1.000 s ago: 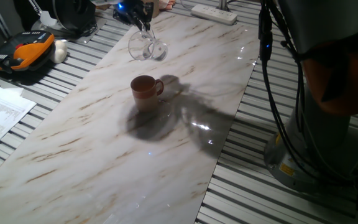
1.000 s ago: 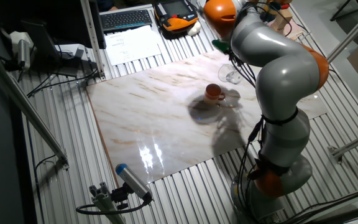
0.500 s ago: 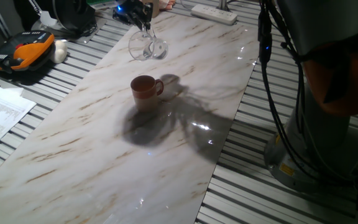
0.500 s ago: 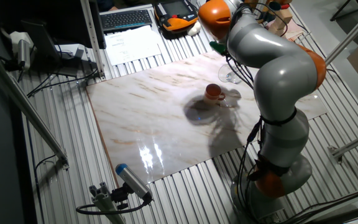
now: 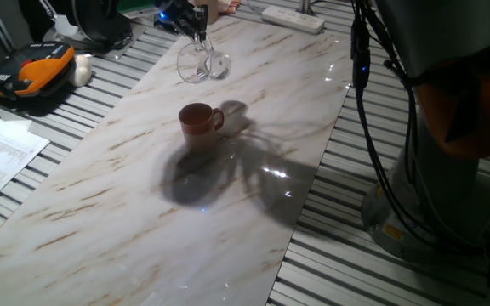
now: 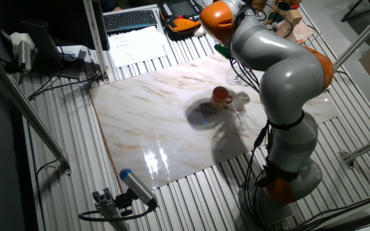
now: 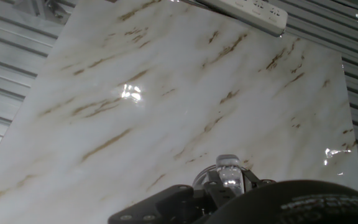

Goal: Pour the water from one cup into another empty cup

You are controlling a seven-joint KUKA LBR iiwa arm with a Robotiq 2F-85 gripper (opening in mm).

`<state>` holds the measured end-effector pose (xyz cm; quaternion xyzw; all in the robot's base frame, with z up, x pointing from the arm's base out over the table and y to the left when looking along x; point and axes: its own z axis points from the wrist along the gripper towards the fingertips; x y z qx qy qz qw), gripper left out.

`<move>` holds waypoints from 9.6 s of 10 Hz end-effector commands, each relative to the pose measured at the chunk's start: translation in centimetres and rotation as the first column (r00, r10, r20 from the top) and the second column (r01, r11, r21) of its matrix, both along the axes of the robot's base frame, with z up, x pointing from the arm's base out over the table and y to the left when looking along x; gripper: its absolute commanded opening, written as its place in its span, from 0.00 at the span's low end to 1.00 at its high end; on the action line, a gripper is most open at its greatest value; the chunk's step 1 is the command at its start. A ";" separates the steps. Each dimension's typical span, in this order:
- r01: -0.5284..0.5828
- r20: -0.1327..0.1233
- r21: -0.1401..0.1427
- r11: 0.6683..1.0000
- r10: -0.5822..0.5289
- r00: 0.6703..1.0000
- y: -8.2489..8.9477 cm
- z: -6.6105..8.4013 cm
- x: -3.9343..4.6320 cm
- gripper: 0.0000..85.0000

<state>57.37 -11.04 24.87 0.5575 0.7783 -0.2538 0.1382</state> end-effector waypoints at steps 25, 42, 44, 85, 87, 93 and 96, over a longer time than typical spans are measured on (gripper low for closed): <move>-0.017 0.049 -0.134 0.991 0.023 0.999 2.3 0.5 0.23 0.00; -0.043 0.081 -0.234 0.971 0.063 0.995 3.0 0.6 0.12 0.00; -0.051 0.086 -0.248 0.968 0.074 0.994 3.1 0.6 0.11 0.00; -0.058 0.115 -0.326 0.944 0.101 0.988 4.2 1.0 -0.32 0.00; -0.053 0.114 -0.321 0.946 0.094 0.989 4.4 0.9 -0.39 0.00; -0.010 0.098 -0.338 0.941 0.046 0.994 4.7 0.8 -0.41 0.00; -0.014 0.101 -0.342 0.940 0.052 0.994 4.7 0.7 -0.44 0.00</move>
